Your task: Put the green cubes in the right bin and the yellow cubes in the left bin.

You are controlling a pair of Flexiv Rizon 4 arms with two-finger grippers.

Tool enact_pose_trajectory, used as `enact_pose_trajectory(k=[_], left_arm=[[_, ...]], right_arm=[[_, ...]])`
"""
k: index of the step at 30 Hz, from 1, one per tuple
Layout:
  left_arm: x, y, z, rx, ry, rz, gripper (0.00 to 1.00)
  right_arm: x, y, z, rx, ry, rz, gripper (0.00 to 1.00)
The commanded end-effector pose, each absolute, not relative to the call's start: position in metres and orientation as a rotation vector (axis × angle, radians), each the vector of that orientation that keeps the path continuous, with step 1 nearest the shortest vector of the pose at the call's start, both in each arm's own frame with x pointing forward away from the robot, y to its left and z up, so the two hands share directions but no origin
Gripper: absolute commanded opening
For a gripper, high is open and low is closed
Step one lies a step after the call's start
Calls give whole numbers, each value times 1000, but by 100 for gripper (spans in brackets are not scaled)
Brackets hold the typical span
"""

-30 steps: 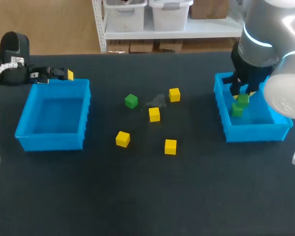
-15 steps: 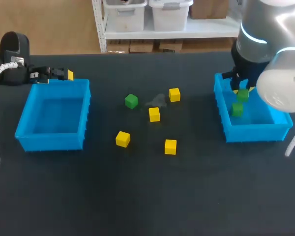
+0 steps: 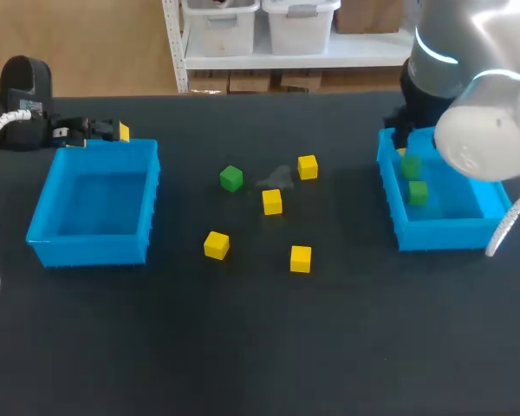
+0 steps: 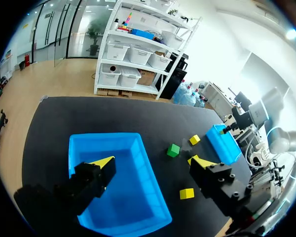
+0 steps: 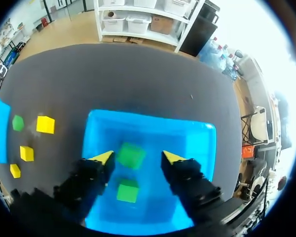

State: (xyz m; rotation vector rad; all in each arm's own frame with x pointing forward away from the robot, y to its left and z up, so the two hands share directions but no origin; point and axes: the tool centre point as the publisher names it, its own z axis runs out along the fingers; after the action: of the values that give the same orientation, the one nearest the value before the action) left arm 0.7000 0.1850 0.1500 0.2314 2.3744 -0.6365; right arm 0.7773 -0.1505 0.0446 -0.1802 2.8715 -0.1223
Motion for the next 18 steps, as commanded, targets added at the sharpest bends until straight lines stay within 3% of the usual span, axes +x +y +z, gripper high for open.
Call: enact_pose_trajectory(k=[1, 18], left_arm=[[700, 185, 150, 231, 2374, -636, 100], [700, 185, 150, 231, 2374, -636, 100]], right_arm=[[773, -145, 52, -196, 2847, -95, 100], [781, -72, 80, -432, 2758, 32, 100]])
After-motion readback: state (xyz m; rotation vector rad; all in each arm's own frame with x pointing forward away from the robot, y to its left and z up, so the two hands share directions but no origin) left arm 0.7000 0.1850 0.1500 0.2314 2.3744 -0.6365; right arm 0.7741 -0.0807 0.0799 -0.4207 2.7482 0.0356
